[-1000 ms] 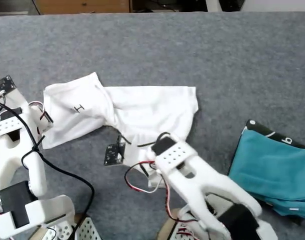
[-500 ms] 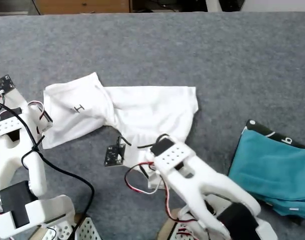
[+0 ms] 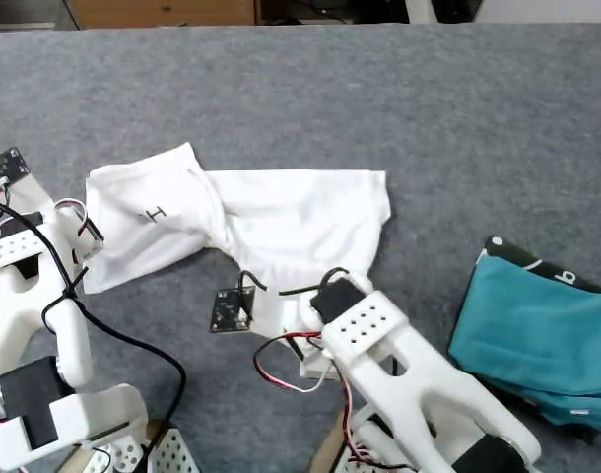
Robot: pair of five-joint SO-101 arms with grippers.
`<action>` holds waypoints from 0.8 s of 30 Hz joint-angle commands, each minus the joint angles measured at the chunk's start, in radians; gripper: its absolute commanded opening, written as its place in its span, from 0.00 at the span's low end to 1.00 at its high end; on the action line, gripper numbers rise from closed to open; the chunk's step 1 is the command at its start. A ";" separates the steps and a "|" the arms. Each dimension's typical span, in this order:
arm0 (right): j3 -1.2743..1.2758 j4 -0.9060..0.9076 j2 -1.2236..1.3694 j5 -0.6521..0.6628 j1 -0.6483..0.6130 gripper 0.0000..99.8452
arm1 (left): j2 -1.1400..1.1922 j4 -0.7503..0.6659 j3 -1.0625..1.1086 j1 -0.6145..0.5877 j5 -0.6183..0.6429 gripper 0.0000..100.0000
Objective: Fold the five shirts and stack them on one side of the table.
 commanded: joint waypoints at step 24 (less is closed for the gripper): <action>0.094 -0.252 0.239 0.017 -0.008 0.18 | -0.002 -0.049 0.003 0.000 0.009 0.13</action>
